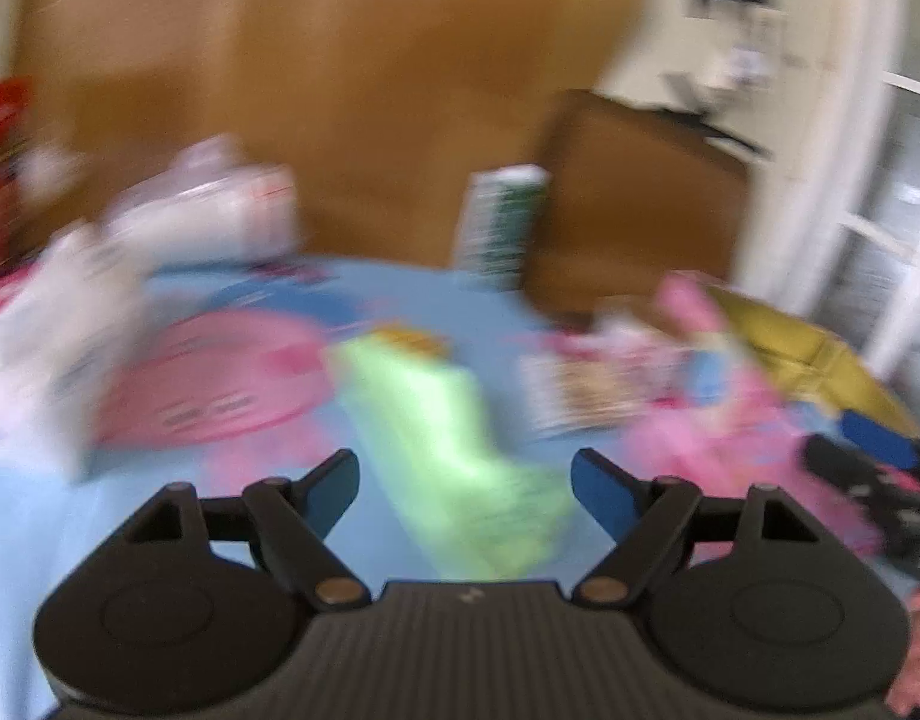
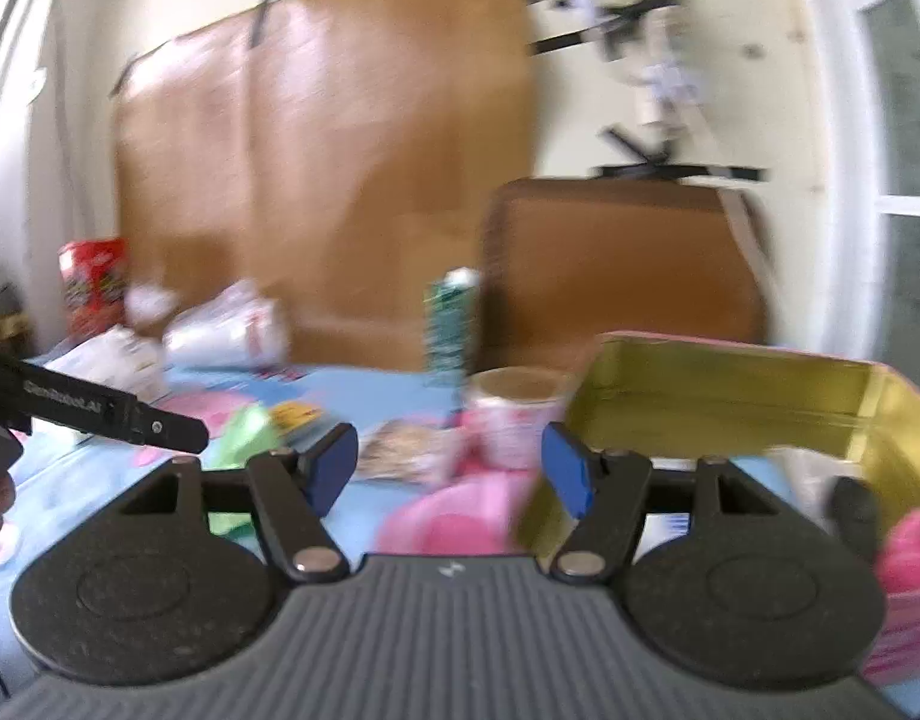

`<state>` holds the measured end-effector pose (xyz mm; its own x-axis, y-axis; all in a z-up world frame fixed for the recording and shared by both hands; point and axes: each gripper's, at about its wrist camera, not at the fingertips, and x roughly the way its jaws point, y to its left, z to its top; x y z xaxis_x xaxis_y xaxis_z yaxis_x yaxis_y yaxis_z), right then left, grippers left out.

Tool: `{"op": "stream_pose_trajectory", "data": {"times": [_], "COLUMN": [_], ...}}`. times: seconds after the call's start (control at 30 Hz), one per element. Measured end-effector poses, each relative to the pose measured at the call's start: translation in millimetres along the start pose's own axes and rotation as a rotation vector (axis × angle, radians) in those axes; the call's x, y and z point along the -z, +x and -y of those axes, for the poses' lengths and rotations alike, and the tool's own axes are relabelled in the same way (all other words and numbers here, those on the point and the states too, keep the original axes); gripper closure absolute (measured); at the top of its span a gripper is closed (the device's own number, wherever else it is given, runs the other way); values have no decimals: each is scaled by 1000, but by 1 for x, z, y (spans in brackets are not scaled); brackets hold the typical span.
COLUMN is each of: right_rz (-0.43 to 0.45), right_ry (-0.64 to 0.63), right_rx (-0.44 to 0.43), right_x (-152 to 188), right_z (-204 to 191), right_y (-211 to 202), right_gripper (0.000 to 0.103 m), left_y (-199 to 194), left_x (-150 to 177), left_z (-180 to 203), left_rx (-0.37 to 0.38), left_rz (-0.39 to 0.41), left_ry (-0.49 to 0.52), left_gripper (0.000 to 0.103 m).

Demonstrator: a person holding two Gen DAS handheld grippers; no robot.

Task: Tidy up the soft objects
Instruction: 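Grasp the light green cloth with the right gripper and lift it, then carry the green cloth into the pink tin with the right gripper while the left gripper pinches it too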

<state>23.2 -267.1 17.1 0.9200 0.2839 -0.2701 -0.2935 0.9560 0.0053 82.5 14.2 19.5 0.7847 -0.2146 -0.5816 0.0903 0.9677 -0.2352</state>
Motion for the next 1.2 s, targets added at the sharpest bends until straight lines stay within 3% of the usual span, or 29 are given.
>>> {"op": "stream_pose_trajectory", "data": {"times": [0.17, 0.43, 0.5, 0.57, 0.6, 0.7, 0.77, 0.97, 1.07, 1.1, 1.17, 1.2], "right_rz": [-85, -212, -248, -282, -294, -297, -283, -196, -146, -125, -97, -91], "right_ry": [-47, -150, -178, -159, -149, -145, -136, -242, -306, -331, -356, -355], "right_rx": [-103, -152, -143, -171, -178, -191, -232, -340, -352, -346, -329, -320], "right_x": [0, 10, 14, 14, 13, 15, 16, 27, 31, 34, 35, 36], "right_z": [-43, -95, -102, -102, -101, -106, -110, -139, -149, -152, -154, -152], "right_y": [36, 91, 102, 107, 106, 96, 79, 23, 6, 0, -6, -8], "right_gripper": [34, 37, 52, 89, 97, 98, 98, 98, 98, 98, 98, 98], "left_y": [-4, -7, -6, -6, -6, -6, -7, -8, -3, 1, 6, 6], "left_x": [15, 22, 22, 23, 23, 23, 22, 19, 21, 21, 21, 20], "left_z": [-62, -75, -77, -77, -78, -79, -75, -62, -49, -45, -38, -33], "left_rx": [-91, -42, -34, -22, -14, 4, 36, 303, 376, 392, 426, 432], "left_rz": [-11, 38, 40, 42, 42, 29, 4, -140, -209, -234, -263, -261], "left_ry": [-108, -118, -123, -134, -139, -143, -142, -224, -228, -232, -235, -229], "left_gripper": [23, 22, 22, 21, 20, 20, 19, 20, 35, 51, 70, 73]}}
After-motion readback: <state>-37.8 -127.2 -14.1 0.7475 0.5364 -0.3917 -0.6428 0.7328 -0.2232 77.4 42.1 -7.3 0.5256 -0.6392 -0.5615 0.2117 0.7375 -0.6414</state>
